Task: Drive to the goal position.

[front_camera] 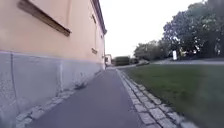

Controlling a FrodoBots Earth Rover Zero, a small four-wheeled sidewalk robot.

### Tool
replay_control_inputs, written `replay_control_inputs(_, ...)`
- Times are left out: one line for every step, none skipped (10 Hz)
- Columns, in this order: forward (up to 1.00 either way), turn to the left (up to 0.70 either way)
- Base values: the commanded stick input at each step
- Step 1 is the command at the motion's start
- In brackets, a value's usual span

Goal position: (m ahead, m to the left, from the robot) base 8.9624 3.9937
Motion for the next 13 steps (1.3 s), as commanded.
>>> replay_control_inputs(0.50,0.00)
replay_control_inputs(0.50,0.00)
replay_control_inputs(0.50,0.00)
replay_control_inputs(0.50,0.00)
replay_control_inputs(0.50,0.00)
replay_control_inputs(0.50,0.00)
replay_control_inputs(0.50,0.00)
replay_control_inputs(0.50,0.00)
replay_control_inputs(0.50,0.00)
replay_control_inputs(0.50,0.00)
replay_control_inputs(0.50,0.00)
replay_control_inputs(0.50,0.00)
replay_control_inputs(0.50,0.00)
